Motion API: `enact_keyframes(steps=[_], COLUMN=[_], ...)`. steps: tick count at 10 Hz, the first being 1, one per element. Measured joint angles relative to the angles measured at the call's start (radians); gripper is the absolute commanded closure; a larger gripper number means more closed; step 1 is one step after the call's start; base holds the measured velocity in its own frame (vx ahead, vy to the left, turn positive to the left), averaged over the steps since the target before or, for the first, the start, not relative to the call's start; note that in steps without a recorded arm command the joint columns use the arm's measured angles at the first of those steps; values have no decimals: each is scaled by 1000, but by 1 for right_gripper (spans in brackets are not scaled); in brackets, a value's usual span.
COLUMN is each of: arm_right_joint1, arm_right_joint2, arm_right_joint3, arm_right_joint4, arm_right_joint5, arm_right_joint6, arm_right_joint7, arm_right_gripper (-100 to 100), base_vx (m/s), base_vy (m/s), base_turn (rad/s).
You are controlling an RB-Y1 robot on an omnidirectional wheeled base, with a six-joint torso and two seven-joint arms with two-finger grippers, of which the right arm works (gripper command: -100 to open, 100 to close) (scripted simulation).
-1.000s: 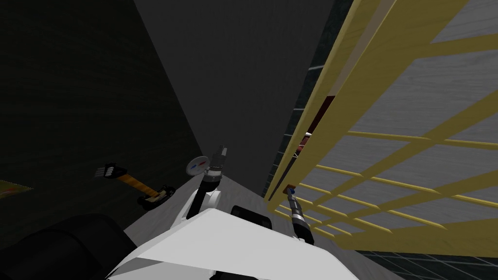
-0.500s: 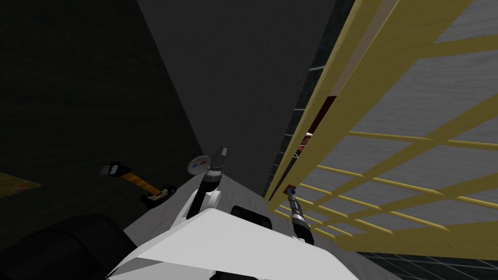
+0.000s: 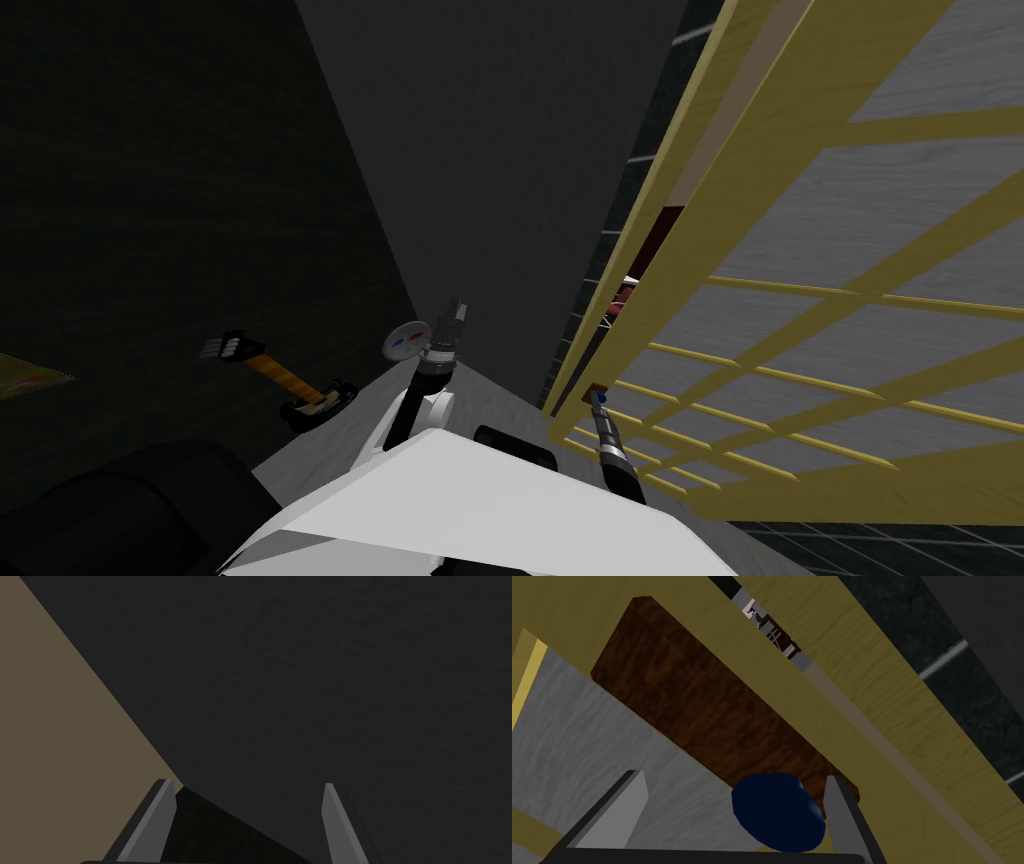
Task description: Pull the door open
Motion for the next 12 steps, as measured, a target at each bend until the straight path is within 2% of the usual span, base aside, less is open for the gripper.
enact_keyframes(steps=[2,3,4,6,7,8,9,11,12], arm_right_joint1=[-13,4,-22,-34,-29,-41,-1,-9,-47], arm_right_joint2=[2,7,0,-3,-4,-7,2,1,-12], arm_right_joint3=[9,15,13,14,15,14,19,21,20], arm_right_joint4=[5,-34,14,40,30,51,-26,-20,52], arm_right_joint5=[-4,-5,-9,-17,-17,-18,-14,-23,-34], arm_right_joint6=[-14,1,-16,-36,-32,-38,-6,-3,-34], arm_right_joint7=[-37,-59,-71,-97,-102,-104,-105,-138,-165], arm_right_gripper=[100,100,100,100,100,100,100,100,100], base_vx=[-18,-9,-10,-4,-3,1,-7,-33,-23], base_vy=[24,3,8,3,1,2,1,8,4], base_turn=[63,6,37,10,-10,13,25,73,40])
